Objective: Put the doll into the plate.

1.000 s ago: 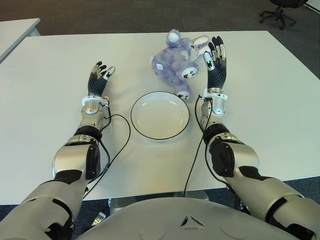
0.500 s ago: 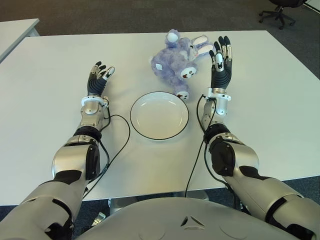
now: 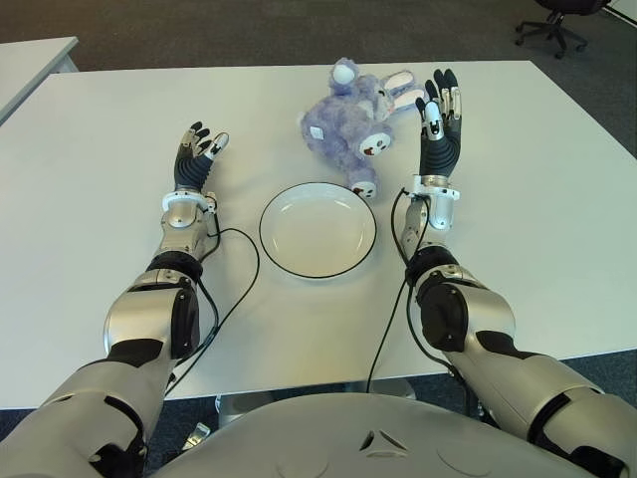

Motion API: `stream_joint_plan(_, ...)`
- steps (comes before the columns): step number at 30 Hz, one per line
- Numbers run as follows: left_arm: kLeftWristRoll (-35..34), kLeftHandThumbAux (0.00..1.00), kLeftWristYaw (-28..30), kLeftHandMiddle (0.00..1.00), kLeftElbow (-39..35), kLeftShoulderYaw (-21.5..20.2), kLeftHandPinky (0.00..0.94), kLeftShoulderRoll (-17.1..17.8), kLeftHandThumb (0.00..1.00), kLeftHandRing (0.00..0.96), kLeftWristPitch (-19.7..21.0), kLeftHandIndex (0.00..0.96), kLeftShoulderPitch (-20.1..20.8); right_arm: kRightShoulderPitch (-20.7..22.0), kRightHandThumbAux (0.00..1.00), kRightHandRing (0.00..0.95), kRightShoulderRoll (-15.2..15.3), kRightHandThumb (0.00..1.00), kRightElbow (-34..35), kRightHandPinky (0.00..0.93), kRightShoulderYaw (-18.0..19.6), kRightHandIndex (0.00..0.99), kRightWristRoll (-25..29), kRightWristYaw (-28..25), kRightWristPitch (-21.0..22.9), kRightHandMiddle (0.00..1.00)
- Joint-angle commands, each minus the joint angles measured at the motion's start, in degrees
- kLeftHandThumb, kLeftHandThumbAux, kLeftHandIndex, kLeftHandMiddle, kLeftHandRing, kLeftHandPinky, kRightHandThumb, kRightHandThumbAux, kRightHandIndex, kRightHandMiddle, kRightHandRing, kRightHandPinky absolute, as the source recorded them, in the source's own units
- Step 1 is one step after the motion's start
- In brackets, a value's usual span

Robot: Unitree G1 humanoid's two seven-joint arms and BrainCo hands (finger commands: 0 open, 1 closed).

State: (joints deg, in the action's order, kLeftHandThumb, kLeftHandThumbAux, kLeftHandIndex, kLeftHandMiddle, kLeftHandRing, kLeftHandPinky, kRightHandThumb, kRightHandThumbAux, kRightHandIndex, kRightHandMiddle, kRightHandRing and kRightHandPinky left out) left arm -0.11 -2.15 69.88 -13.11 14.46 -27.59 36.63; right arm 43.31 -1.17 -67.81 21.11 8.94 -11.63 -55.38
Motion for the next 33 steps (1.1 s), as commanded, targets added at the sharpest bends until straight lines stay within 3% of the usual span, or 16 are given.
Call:
stream_joint_plan(1, -0.78, 0.483, 0.41, 0.131, 3.21, -0.19, 0.107, -2.38, 0.0, 0.131, 3.12, 0.0, -5.28, -11.68, 0.521, 0.0, -0.89, 0.259, -4.71, 0.0, -2.66, 0.0, -3.92, 3.45, 0.05, 0.0)
stream_joint_plan(13, -0.68, 0.481, 0.02, 0.134, 3.08, -0.15, 0.093, -2.42, 0.0, 0.13, 3.11, 0.0, -5.41, -13.6, 0.424, 0.0, 1.47, 0.217, -4.72, 0.001, -9.13, 0.0, -12.58, 10.85, -2.41, 0.0)
stream_joint_plan(22, -0.63, 0.484, -0.18, 0.144, 3.09, -0.14, 0.112, -2.46, 0.0, 0.143, 2.99, 0.001, -5.4, -14.79, 0.37, 0.0, 1.61, 0.226, -4.82, 0.009, -11.25, 0.0, -15.0, 12.45, -2.63, 0.0)
stream_joint_plan(33, -0.52, 0.473, -0.13, 0.146, 3.25, -0.09, 0.14, -2.37, 0.0, 0.148, 2.74, 0.005, -5.35, -15.66, 0.38, 0.0, 2.21, 0.226, -4.97, 0.008, -13.84, 0.0, -16.66, 13.8, -2.33, 0.0)
